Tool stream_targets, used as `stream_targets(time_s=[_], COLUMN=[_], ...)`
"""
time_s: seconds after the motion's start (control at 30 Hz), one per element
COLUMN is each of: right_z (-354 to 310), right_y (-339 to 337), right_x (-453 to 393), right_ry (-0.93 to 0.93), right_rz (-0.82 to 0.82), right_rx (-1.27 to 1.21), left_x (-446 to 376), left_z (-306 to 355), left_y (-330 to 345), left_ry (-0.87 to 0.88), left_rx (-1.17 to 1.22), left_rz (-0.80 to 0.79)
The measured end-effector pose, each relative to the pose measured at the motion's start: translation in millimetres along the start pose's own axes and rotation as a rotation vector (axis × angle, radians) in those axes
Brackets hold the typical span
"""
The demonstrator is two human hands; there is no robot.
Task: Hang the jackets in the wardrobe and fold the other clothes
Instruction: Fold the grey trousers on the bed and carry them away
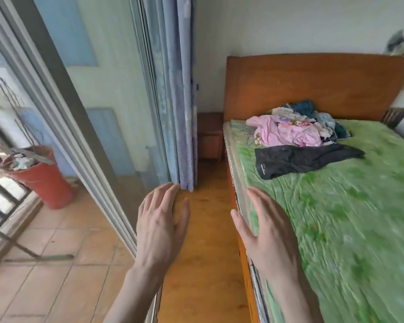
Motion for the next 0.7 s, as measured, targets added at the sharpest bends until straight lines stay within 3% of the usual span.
stream_targets(time_s=[0.3, 0.7], right_z=[63.5, 196.8], right_y=[39.5, 64.0], right_x=[-66.1, -266.1], right_ry=[0.143, 0.310], right_rz=[0.081, 0.316], right_rx=[0.105, 0.272], left_x=[-83.9, -271.3], left_z=[7.6, 32.3], left_y=[105.3, 274.9], left_ry=[0.168, 0.269], left_rx=[0.102, 0.091], left_rz=[-0.128, -0.112])
Point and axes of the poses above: each hand's wrist, its own x-axis away from the middle knuckle, its own y-axis out of the palm, z = x × y, the point moved 10 cm from there along -x, towards the middle knuckle, and after that the axes turned 4 degrees about z, right-handed, at the moved point
